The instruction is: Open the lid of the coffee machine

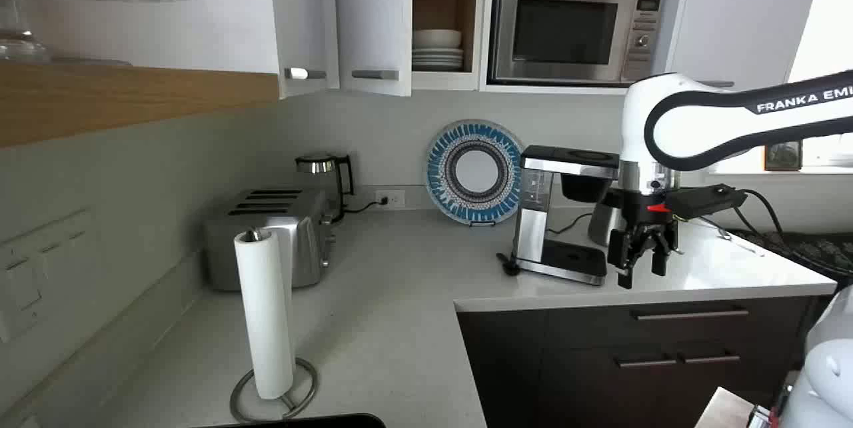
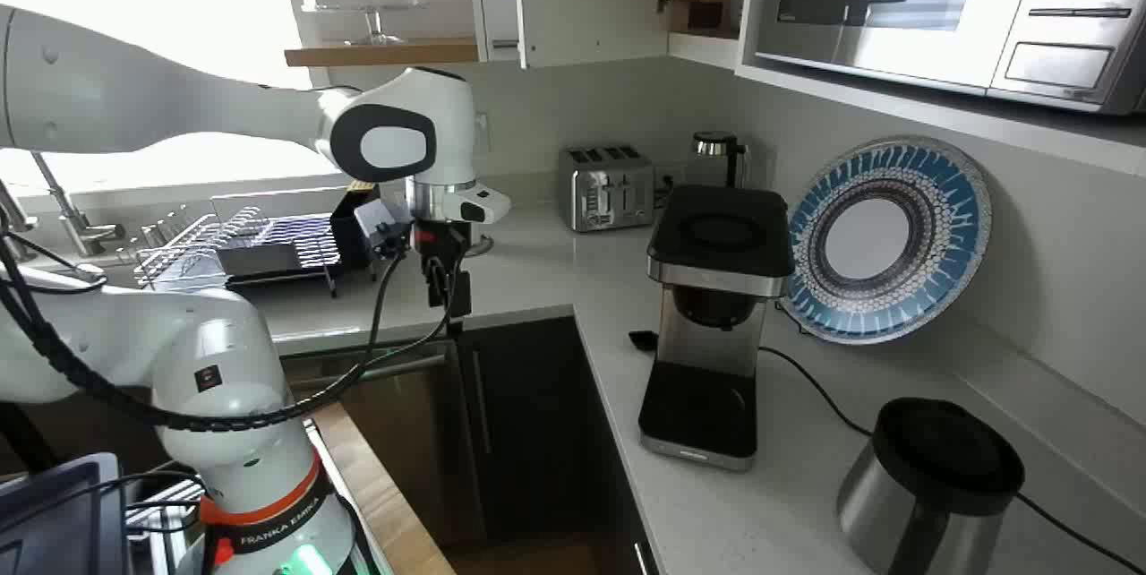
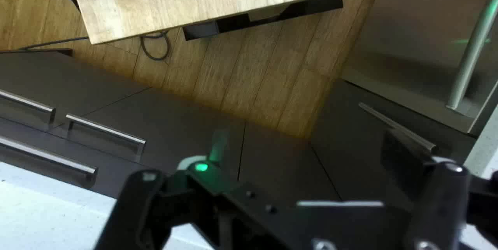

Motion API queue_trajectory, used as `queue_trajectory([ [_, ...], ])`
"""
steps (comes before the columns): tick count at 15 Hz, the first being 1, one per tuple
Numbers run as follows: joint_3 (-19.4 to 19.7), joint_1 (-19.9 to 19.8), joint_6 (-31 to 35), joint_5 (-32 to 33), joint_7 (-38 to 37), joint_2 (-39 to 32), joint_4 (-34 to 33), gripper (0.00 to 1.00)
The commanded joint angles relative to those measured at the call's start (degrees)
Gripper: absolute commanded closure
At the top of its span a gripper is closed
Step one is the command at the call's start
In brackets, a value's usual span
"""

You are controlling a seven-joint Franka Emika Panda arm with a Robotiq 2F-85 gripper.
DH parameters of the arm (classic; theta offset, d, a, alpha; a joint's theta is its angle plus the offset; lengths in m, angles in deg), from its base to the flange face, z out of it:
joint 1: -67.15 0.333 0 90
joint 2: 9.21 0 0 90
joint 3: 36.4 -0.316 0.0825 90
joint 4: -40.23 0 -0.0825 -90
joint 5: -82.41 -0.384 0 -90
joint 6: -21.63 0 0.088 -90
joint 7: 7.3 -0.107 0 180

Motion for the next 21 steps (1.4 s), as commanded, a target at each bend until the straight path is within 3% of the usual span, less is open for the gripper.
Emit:
queue_trajectory([
  [1,-0.02,-0.04,-0.09,-0.01,0.04,-0.10,0.23,0.00],
  [11,-0.02,-0.04,-0.09,-0.01,0.04,-0.20,0.81,0.00],
  [16,9.18,-3.75,-2.81,-2.38,3.79,-1.76,-3.92,0.00],
  [21,21.57,-8.81,-3.97,-6.64,10.25,-4.37,-10.35,0.00],
])
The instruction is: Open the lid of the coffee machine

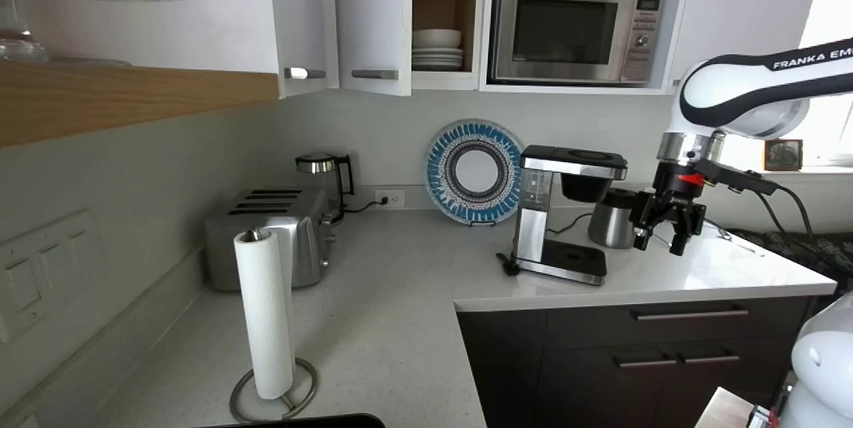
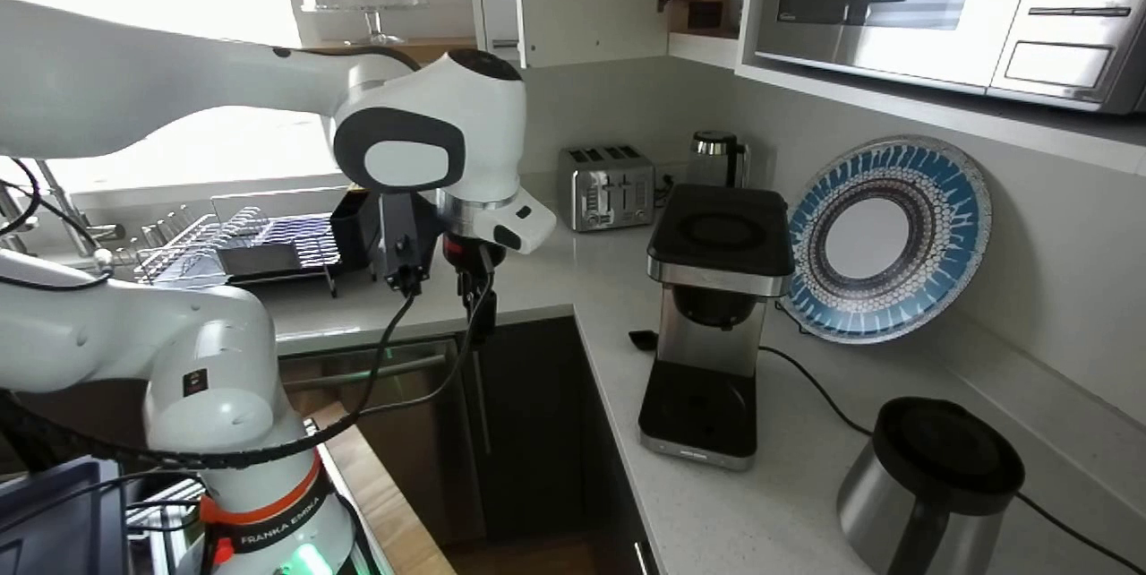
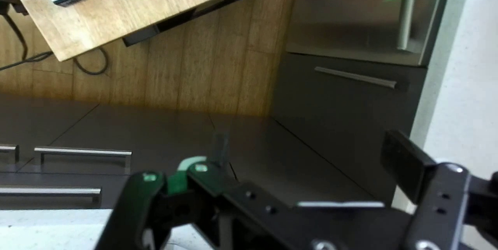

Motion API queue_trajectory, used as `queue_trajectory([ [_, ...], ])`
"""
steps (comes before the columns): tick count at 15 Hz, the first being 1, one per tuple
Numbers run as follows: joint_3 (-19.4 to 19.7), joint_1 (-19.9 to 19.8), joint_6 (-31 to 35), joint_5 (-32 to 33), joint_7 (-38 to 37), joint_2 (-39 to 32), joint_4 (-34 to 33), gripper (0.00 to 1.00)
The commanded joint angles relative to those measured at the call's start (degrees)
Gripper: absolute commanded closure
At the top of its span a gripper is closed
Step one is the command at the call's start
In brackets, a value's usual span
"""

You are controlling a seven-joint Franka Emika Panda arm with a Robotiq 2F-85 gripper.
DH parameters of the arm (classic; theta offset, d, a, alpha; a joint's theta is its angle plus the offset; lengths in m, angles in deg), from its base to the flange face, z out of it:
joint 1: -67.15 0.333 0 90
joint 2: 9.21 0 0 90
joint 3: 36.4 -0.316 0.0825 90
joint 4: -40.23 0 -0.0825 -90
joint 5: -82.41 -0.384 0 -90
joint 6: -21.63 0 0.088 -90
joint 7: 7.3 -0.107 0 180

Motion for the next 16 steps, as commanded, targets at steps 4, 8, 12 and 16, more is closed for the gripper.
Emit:
queue_trajectory([
  [4,12.75,-4.36,-0.12,-11.64,6.55,-6.74,-11.08,0.00],
  [8,17.12,-4.48,4.23,-19.74,9.51,-11.23,-16.22,0.00],
  [12,18.91,-4.25,9.93,-25.87,11.17,-16.24,-19.38,0.00],
  [16,17.26,-6.00,8.99,-25.45,10.89,-15.83,-18.93,0.00],
])
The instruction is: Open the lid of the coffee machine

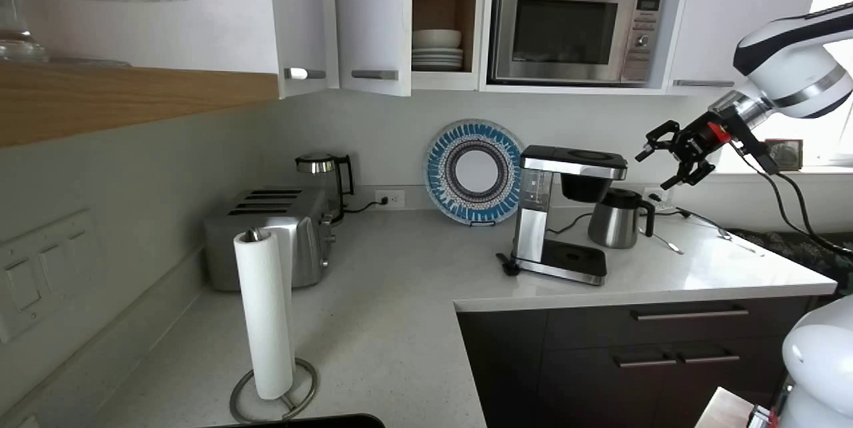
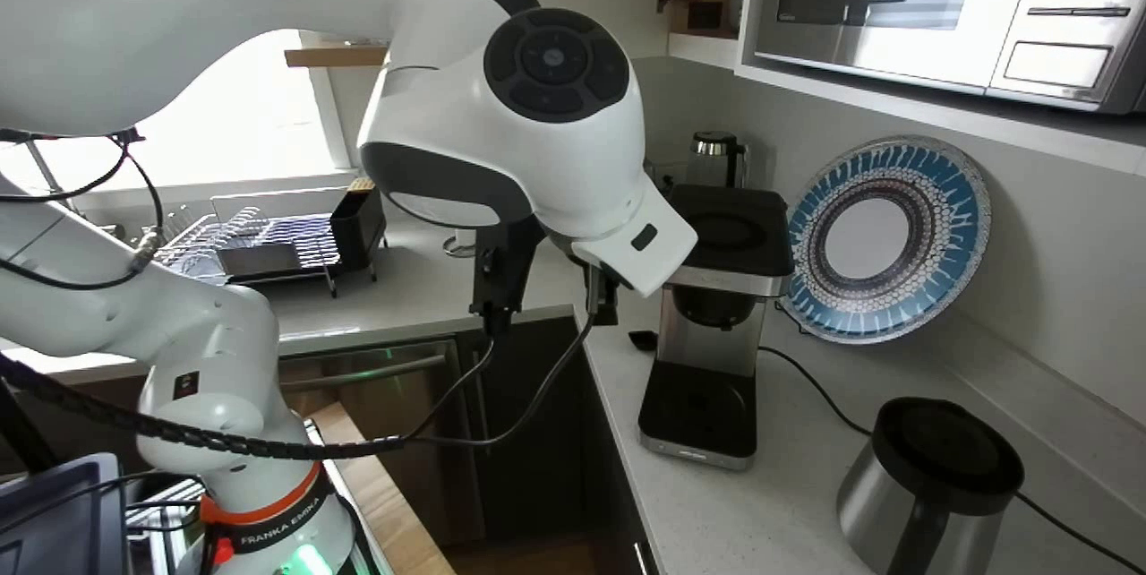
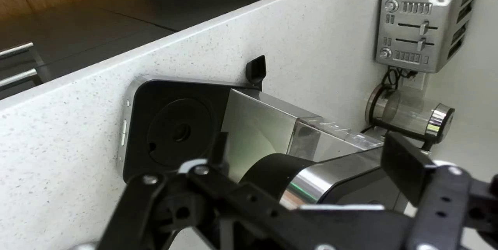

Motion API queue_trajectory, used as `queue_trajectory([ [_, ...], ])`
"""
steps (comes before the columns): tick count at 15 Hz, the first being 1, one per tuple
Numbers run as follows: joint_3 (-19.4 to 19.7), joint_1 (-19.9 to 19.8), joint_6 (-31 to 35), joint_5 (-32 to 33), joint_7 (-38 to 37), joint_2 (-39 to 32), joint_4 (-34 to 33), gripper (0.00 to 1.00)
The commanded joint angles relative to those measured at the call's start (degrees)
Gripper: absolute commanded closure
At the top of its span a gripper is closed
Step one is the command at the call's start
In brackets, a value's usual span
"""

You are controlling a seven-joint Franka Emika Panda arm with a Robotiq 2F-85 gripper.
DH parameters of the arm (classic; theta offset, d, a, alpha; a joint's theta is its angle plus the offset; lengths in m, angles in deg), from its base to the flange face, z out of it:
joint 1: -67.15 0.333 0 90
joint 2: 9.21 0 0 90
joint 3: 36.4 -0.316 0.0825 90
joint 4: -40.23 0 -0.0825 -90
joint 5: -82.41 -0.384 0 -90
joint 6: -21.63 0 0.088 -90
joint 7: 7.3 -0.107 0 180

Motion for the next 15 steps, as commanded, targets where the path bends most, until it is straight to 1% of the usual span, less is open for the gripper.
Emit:
queue_trajectory([
  [1,-1.20,-1.60,-0.54,-1.02,0.86,-1.12,-0.37,0.00],
  [4,-1.19,-1.60,-0.53,-1.03,0.96,-1.34,-0.58,0.00],
  [5,-1.42,-1.89,0.61,-1.76,-0.92,-2.49,-1.57,0.00],
  [7,0.04,-1.32,0.57,-4.05,-0.38,-4.54,-4.04,0.00],
  [9,0.62,-1.45,1.13,-5.80,-0.19,-6.27,-5.51,0.00],
  [11,1.71,-0.97,0.57,-8.99,-0.57,-8.40,-7.44,0.00],
  [15,2.12,-1.28,1.49,-14.90,0.13,-12.92,-10.25,0.00],
])
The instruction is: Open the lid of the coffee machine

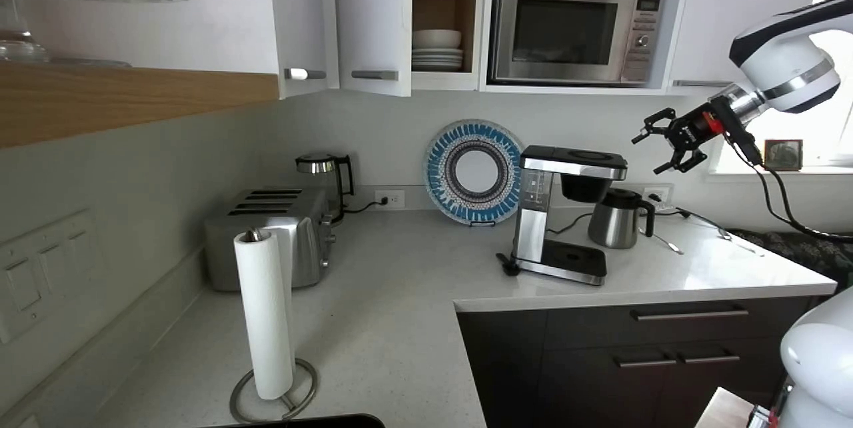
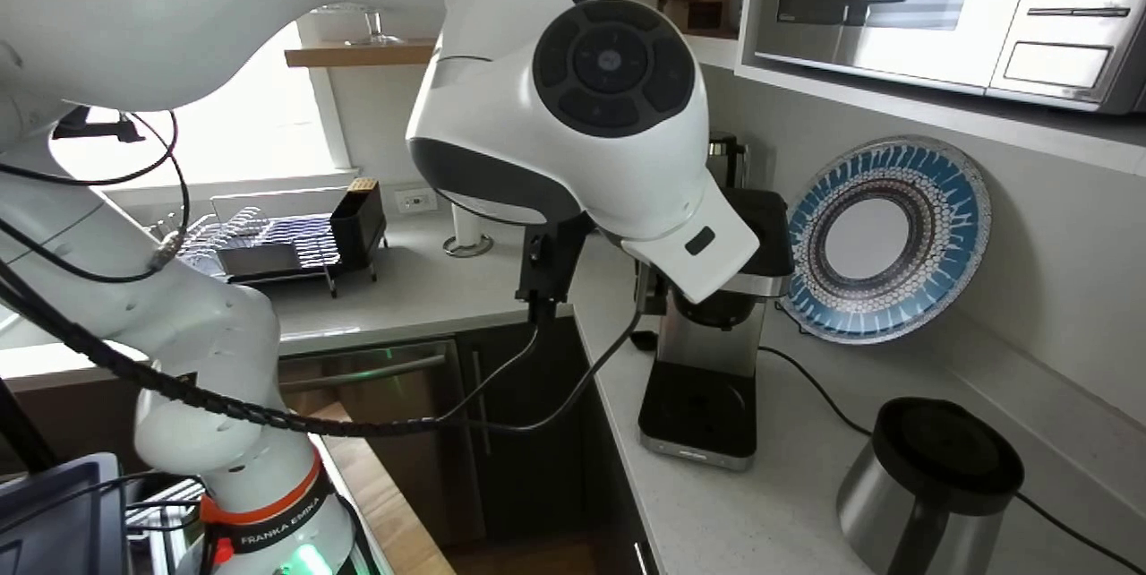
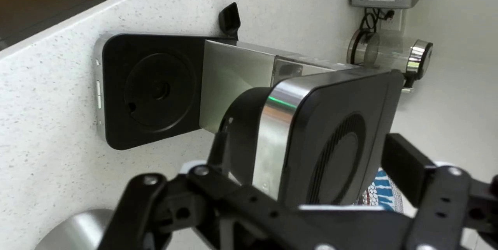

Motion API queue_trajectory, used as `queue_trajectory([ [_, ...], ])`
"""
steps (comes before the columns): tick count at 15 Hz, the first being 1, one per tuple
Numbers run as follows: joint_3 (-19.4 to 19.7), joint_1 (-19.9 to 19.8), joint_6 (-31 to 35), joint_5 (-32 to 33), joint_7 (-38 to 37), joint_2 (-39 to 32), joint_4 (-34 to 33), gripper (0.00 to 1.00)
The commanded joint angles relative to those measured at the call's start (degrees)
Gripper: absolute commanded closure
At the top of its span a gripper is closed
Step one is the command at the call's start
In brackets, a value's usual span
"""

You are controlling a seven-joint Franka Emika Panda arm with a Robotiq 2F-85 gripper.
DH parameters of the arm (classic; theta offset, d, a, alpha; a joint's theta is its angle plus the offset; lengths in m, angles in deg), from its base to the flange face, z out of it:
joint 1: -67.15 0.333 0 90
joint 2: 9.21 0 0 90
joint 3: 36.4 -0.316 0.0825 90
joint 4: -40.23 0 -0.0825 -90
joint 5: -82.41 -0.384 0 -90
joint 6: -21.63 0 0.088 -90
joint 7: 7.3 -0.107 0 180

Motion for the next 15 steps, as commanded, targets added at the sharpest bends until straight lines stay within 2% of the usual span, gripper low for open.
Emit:
queue_trajectory([
  [1,0.58,-0.32,0.68,-5.78,0.53,-5.65,-3.49,0.00],
  [9,-1.10,-2.00,0.67,-15.11,-0.06,-12.84,-7.20,0.00],
  [15,-3.04,-3.59,-0.84,-17.31,-0.90,-14.36,-8.39,0.00],
])
